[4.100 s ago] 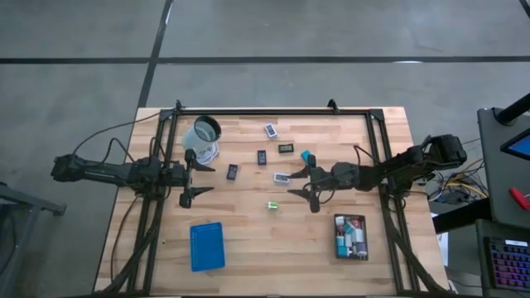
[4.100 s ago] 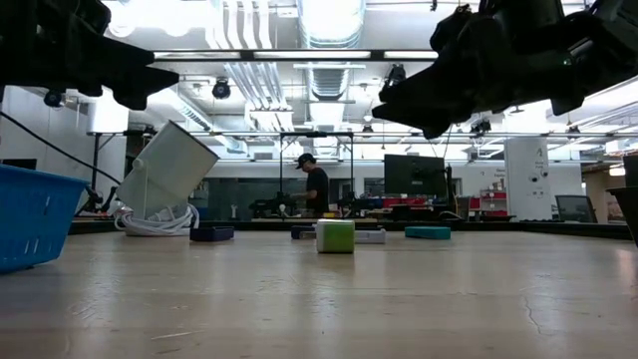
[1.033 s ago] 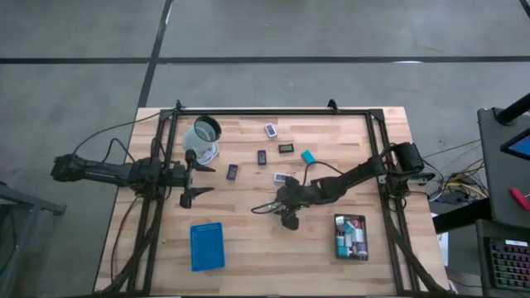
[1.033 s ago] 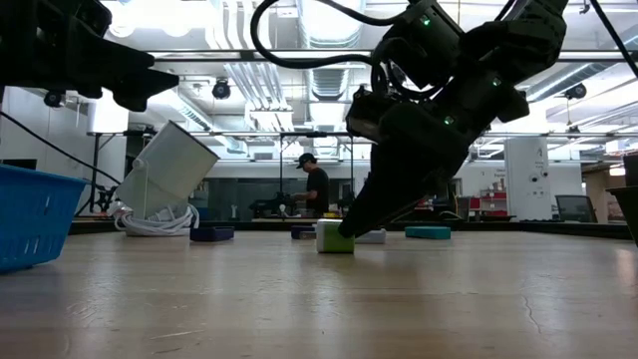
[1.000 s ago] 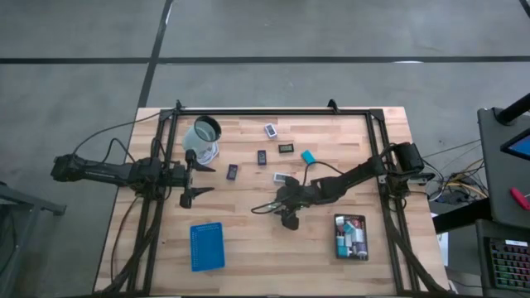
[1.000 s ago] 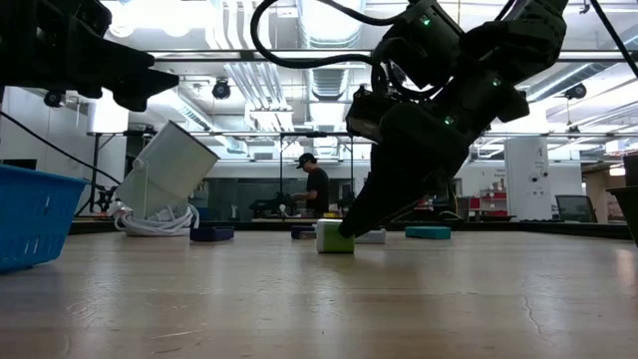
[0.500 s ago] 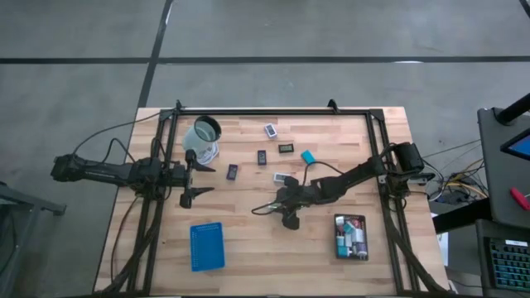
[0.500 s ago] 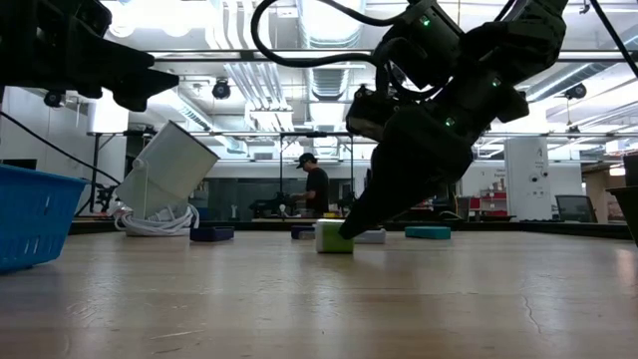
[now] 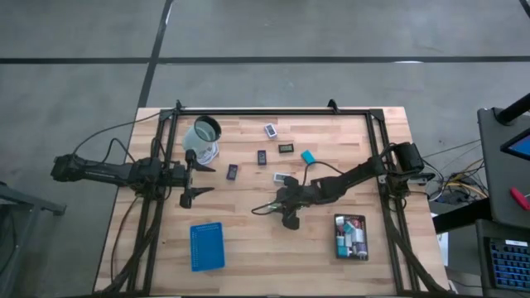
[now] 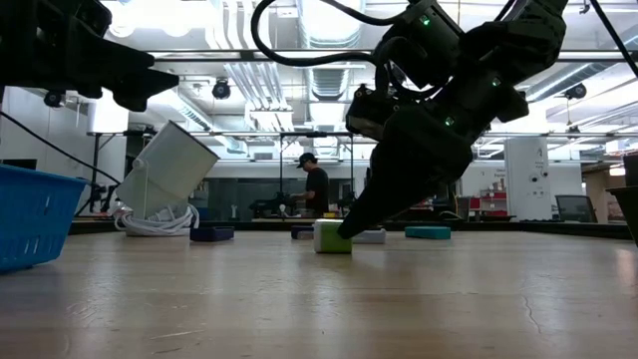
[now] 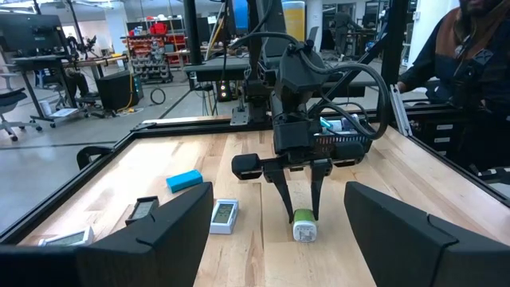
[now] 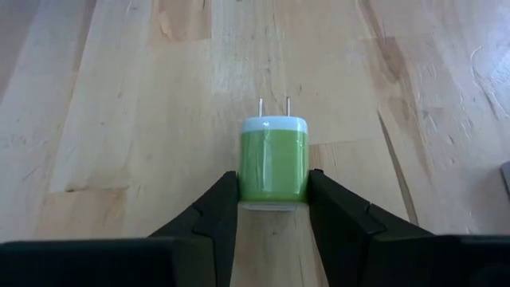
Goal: Pick & Place Office items
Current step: Put the green charger adapter into the black bin
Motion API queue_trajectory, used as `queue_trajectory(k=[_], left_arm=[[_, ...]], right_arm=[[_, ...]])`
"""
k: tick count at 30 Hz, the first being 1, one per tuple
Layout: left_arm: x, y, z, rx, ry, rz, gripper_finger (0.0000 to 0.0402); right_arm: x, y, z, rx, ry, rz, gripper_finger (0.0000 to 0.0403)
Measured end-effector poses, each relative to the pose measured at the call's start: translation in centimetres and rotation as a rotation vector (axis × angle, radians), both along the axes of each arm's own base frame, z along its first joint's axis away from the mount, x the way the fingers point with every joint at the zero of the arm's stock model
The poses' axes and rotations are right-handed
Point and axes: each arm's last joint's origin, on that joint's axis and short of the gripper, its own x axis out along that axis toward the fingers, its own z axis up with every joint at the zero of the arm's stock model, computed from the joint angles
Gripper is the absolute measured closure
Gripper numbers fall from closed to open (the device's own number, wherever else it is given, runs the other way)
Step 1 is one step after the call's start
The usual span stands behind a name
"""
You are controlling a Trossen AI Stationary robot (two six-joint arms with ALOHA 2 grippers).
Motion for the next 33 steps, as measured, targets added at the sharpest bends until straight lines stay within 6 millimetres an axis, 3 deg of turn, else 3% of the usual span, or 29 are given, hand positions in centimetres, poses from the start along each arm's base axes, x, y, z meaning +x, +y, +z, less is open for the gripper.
queue_trajectory(k=[19,25,33], left_arm=[[0.0,0.0,0.0,0.0,0.0,0.0,0.0111],[0.0,0.0,0.0,0.0,0.0,0.0,0.0112],[0.0,0.0,0.0,0.0,0.0,0.0,0.0111]], right_arm=[[0.0,0.0,0.8,-0.01,-0.022,-0.002,0.0275],[-0.4,-0.2,3.3,-0.033,-0.085,-0.016,0.0274],[-2.3,-0.1,8.3,-0.117,-0.176,-0.053,0.0274]])
